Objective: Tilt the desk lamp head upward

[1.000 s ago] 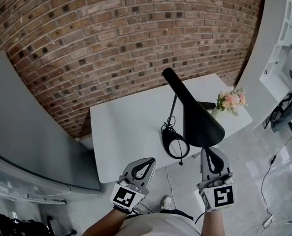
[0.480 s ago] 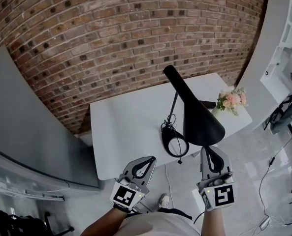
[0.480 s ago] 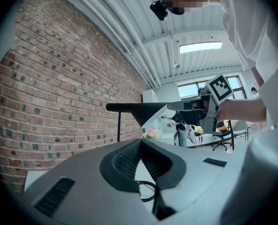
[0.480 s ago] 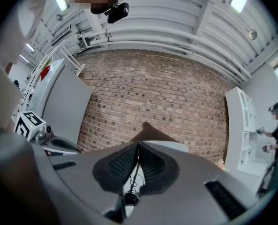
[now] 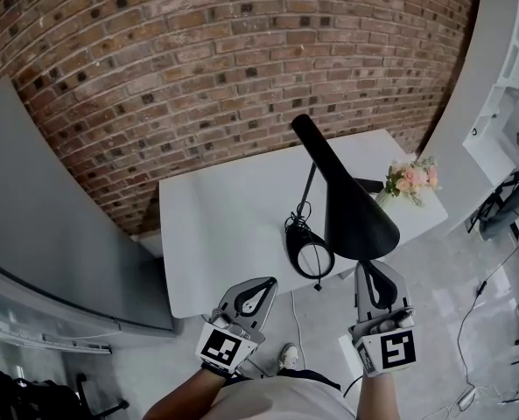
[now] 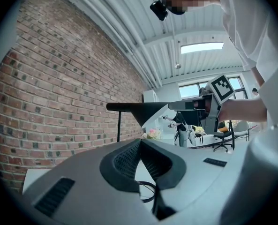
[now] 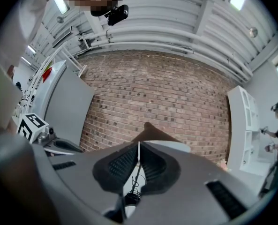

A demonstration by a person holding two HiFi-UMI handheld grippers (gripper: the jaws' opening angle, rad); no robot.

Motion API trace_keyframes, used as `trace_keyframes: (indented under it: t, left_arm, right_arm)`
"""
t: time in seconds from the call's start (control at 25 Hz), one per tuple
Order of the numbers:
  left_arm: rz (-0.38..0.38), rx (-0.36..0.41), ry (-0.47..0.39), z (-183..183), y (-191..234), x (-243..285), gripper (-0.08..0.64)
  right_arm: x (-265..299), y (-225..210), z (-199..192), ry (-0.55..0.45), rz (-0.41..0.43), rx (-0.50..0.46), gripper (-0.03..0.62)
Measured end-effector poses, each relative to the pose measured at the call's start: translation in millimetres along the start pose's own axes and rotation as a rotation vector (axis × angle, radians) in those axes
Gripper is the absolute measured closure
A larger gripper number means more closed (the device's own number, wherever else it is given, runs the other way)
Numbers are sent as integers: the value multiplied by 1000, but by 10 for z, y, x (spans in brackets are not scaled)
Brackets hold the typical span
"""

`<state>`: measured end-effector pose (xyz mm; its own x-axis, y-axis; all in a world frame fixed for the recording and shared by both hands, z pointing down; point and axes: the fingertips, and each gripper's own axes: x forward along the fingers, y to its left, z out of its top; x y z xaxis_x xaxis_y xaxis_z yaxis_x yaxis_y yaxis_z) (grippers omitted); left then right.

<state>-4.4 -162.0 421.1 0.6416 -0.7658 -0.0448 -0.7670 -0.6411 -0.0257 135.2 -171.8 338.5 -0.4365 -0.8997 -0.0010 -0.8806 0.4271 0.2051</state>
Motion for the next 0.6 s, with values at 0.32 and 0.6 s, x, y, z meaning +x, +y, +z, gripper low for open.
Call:
trace_keyframes:
  t: [0.32, 0.6]
  left_arm:
    - [5, -3, 3, -20, -2, 0, 552]
    - [6, -7, 6, -29, -20, 7, 552]
  right_arm:
    - [-2, 26, -15, 2, 8, 9, 580]
    - [-6, 32, -31, 12, 7, 18, 580]
